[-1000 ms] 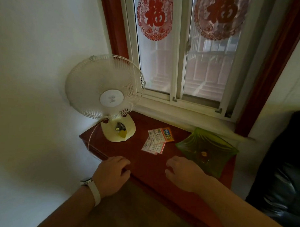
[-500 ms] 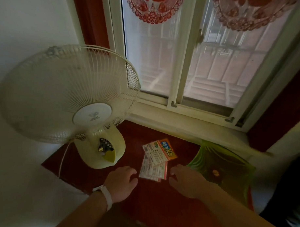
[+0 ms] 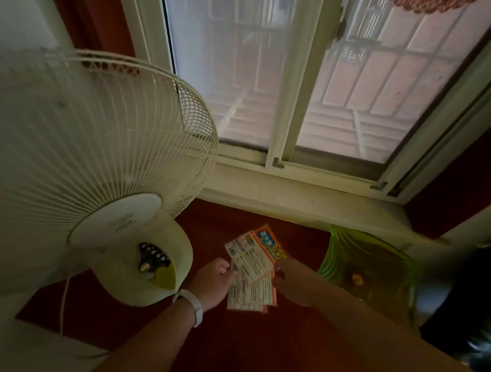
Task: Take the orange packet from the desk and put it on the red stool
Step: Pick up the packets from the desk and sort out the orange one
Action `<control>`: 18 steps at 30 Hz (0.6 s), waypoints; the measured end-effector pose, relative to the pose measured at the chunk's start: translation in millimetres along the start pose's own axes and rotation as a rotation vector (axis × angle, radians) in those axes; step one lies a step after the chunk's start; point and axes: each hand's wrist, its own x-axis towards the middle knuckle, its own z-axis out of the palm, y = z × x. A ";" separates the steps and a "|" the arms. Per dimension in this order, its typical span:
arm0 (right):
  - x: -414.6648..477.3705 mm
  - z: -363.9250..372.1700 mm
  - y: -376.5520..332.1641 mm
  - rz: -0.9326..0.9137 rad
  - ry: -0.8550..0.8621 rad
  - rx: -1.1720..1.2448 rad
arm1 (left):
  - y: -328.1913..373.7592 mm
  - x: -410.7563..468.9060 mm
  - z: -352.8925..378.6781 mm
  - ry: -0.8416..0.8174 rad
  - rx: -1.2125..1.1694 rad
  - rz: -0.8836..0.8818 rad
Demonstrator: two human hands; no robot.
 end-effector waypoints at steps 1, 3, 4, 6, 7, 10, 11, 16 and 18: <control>8.8 2.3 2.0 0.016 -0.007 0.023 | 2.3 5.1 2.9 -0.009 -0.022 -0.018; 26.3 5.4 5.9 0.042 -0.013 0.050 | 5.8 15.6 8.5 -0.029 -0.070 -0.046; 35.4 6.3 7.6 0.047 -0.009 0.050 | 7.8 20.7 10.9 -0.026 -0.096 -0.065; 49.8 3.7 7.2 0.065 -0.004 0.058 | 14.8 30.2 13.1 0.011 -0.176 -0.150; 57.8 3.4 9.1 0.076 -0.006 0.071 | 15.9 36.2 15.5 0.015 -0.245 -0.208; 83.1 4.5 18.4 0.132 -0.019 0.125 | 10.3 57.7 27.2 -0.010 -0.425 -0.330; 94.0 8.3 25.3 0.138 -0.027 0.145 | 4.6 65.9 32.2 -0.006 -0.453 -0.375; 133.8 23.0 44.4 0.202 -0.050 0.216 | 2.5 89.9 43.8 0.053 -0.629 -0.516; 137.0 19.5 38.8 0.238 -0.035 0.226 | 5.2 96.0 45.2 0.069 -0.672 -0.547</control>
